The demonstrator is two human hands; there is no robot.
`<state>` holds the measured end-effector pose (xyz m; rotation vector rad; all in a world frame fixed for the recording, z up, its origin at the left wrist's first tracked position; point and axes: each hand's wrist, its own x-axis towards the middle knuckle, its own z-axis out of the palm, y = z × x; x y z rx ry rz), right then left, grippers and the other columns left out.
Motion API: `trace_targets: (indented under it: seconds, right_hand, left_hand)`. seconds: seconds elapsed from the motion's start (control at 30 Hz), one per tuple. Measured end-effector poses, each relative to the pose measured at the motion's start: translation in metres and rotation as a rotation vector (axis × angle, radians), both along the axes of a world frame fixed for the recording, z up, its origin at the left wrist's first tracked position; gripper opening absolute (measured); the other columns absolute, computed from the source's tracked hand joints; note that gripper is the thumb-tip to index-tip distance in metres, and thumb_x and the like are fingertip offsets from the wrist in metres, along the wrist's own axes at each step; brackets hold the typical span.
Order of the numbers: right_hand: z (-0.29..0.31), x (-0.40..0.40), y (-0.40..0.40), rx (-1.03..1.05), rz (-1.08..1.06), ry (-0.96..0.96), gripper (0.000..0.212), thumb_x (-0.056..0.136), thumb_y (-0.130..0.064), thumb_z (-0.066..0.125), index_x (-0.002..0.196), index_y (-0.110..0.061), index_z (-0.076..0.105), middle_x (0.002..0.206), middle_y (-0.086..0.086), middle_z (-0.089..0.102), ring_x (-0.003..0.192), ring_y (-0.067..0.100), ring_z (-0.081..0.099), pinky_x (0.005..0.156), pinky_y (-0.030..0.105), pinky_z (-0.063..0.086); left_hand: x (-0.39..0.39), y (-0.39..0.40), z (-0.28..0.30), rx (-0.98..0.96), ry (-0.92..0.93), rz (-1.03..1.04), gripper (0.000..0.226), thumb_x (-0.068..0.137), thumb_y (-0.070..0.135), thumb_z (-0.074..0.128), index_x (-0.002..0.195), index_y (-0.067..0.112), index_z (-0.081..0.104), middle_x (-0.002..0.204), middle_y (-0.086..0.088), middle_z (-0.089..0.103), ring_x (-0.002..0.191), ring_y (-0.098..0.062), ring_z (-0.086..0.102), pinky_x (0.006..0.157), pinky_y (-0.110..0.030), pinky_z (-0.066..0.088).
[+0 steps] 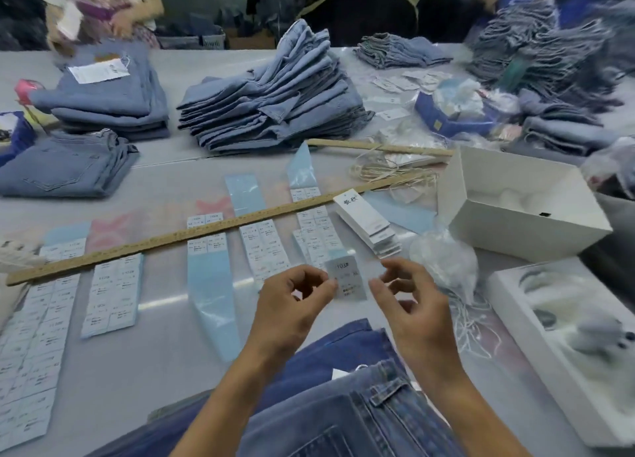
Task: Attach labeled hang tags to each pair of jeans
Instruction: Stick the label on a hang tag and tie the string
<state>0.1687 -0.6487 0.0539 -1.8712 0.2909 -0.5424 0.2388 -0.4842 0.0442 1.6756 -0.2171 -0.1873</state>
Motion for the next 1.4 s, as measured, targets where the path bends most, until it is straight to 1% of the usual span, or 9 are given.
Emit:
trace_targets:
  seconds: [0.17, 0.47, 0.63, 0.77, 0.87, 1.0, 1.17, 1.33, 1.4]
  right_hand:
    - [-0.002, -0.024, -0.037, 0.157, -0.004, 0.118, 0.013, 0.09, -0.017, 0.074, 0.087, -0.029, 0.073, 0.085, -0.005, 0.074, 0.082, 0.011, 0.069, 0.074, 0.022, 0.056]
    - [-0.006, -0.042, -0.072, 0.286, -0.044, 0.138, 0.009, 0.095, -0.019, 0.067, 0.093, -0.018, 0.075, 0.086, -0.003, 0.075, 0.079, 0.006, 0.066, 0.07, 0.019, 0.053]
    - [-0.016, -0.037, -0.086, 0.239, -0.078, 0.143, 0.005, 0.092, -0.016, 0.071, 0.089, -0.019, 0.074, 0.088, -0.002, 0.075, 0.088, 0.019, 0.07, 0.077, 0.032, 0.06]
    - [-0.028, -0.032, -0.102, 0.317, -0.191, 0.092, 0.011, 0.092, -0.016, 0.071, 0.084, -0.023, 0.074, 0.078, -0.007, 0.071, 0.073, 0.007, 0.063, 0.069, 0.021, 0.054]
    - [-0.035, -0.033, -0.112, 0.39, -0.239, 0.049, 0.01, 0.09, -0.017, 0.071, 0.087, -0.026, 0.075, 0.074, -0.007, 0.069, 0.068, 0.004, 0.06, 0.065, 0.016, 0.052]
    - [-0.045, -0.037, -0.119, 0.387, -0.248, 0.05, 0.005, 0.088, -0.021, 0.072, 0.088, -0.023, 0.076, 0.076, -0.004, 0.072, 0.067, 0.002, 0.062, 0.064, 0.014, 0.051]
    - [-0.055, -0.042, -0.125, 0.423, -0.31, 0.046, 0.025, 0.075, -0.041, 0.073, 0.089, -0.021, 0.077, 0.075, -0.005, 0.072, 0.065, 0.003, 0.061, 0.063, 0.014, 0.052]
    - [-0.062, -0.045, -0.124, 0.469, -0.338, 0.073, 0.025, 0.075, -0.04, 0.073, 0.09, -0.021, 0.077, 0.076, -0.002, 0.071, 0.065, 0.007, 0.058, 0.064, 0.018, 0.053]
    - [-0.064, -0.044, -0.121, 0.473, -0.339, 0.095, 0.017, 0.08, -0.034, 0.073, 0.09, -0.02, 0.077, 0.08, 0.0, 0.074, 0.066, 0.008, 0.059, 0.064, 0.018, 0.053]
  left_hand:
    - [-0.009, -0.034, 0.005, 0.123, -0.141, -0.215, 0.015, 0.088, 0.013, 0.077, 0.074, 0.018, 0.072, 0.06, 0.016, 0.056, 0.057, -0.002, 0.04, 0.055, -0.014, 0.034]
    - [-0.002, -0.077, -0.005, 0.155, -0.133, -0.367, 0.014, 0.091, 0.019, 0.075, 0.077, 0.019, 0.074, 0.061, 0.011, 0.055, 0.055, -0.003, 0.035, 0.055, -0.018, 0.033]
    - [0.01, -0.091, -0.013, 0.187, -0.095, -0.476, 0.012, 0.091, 0.028, 0.076, 0.08, 0.023, 0.078, 0.07, 0.007, 0.071, 0.058, -0.005, 0.047, 0.056, -0.02, 0.04]
    - [0.05, -0.109, -0.036, 0.137, 0.024, -0.106, 0.02, 0.091, 0.033, 0.075, 0.075, 0.022, 0.078, 0.072, 0.005, 0.074, 0.06, 0.002, 0.061, 0.06, -0.017, 0.05]
    - [0.097, -0.144, -0.053, 0.447, -0.181, -0.034, 0.009, 0.093, 0.029, 0.073, 0.099, 0.022, 0.075, 0.096, 0.005, 0.074, 0.083, -0.006, 0.065, 0.077, -0.026, 0.053]
    - [0.152, -0.194, -0.075, 0.764, -0.362, -0.185, 0.036, 0.096, 0.029, 0.069, 0.128, 0.012, 0.065, 0.136, -0.005, 0.059, 0.124, -0.024, 0.053, 0.098, -0.038, 0.044]
    - [0.186, -0.216, -0.09, 1.022, -0.376, -0.264, 0.021, 0.092, 0.032, 0.069, 0.096, 0.012, 0.062, 0.113, -0.011, 0.066, 0.106, -0.028, 0.059, 0.073, -0.035, 0.04]
    - [0.206, -0.208, -0.082, 0.962, -0.356, -0.319, 0.029, 0.091, 0.037, 0.073, 0.08, 0.011, 0.069, 0.089, -0.007, 0.07, 0.09, -0.027, 0.062, 0.07, -0.035, 0.046]
    - [0.212, -0.204, -0.079, 0.918, -0.35, -0.352, 0.024, 0.097, 0.026, 0.066, 0.088, 0.007, 0.076, 0.093, -0.009, 0.073, 0.09, -0.029, 0.064, 0.076, -0.037, 0.051]
